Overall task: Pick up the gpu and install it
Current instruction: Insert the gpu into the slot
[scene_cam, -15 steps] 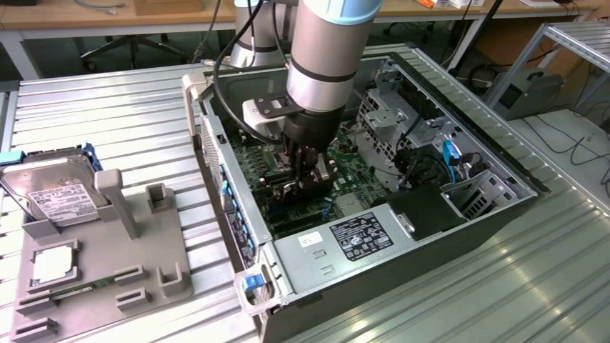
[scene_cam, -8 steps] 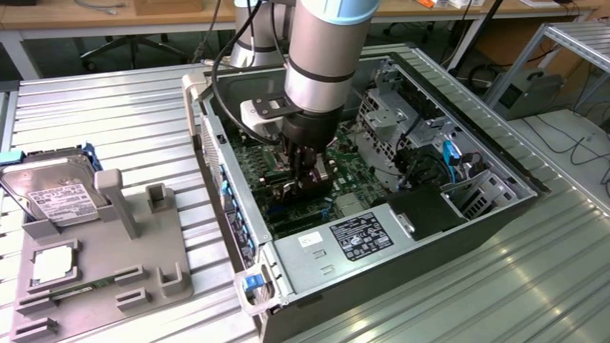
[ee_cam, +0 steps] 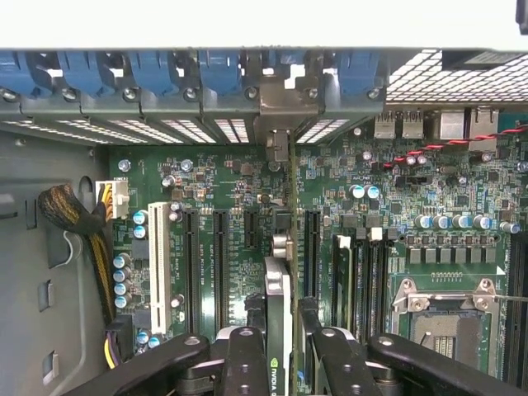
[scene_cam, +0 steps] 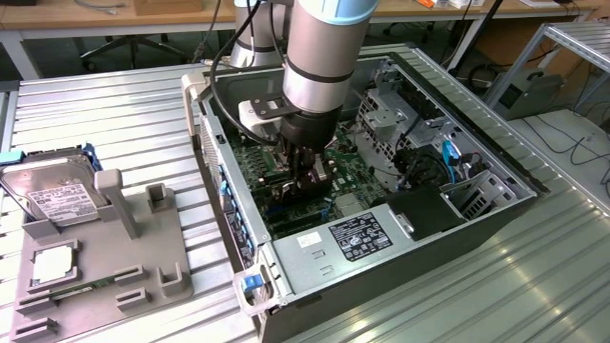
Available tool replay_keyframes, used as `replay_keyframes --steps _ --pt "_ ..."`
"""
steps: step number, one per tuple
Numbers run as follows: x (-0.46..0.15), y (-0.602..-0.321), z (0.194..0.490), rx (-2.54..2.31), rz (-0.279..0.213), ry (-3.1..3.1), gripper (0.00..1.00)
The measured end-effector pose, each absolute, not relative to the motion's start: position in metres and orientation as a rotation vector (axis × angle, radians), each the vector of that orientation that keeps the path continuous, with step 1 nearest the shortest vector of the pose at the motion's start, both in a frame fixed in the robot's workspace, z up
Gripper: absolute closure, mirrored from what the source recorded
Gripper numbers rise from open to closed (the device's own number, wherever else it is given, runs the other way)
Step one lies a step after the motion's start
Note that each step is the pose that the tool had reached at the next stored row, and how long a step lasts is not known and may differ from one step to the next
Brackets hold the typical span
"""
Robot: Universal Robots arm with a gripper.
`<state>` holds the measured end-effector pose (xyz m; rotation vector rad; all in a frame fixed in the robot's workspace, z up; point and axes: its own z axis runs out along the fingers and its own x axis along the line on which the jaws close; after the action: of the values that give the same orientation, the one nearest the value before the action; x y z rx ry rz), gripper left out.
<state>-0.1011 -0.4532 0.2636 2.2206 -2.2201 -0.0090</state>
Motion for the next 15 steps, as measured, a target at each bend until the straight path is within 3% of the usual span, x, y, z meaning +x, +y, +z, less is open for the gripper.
replay_keyframes --steps 15 --pt "-0.1013 -0.4535 0.2646 2.226 -0.002 -2.226 0.74"
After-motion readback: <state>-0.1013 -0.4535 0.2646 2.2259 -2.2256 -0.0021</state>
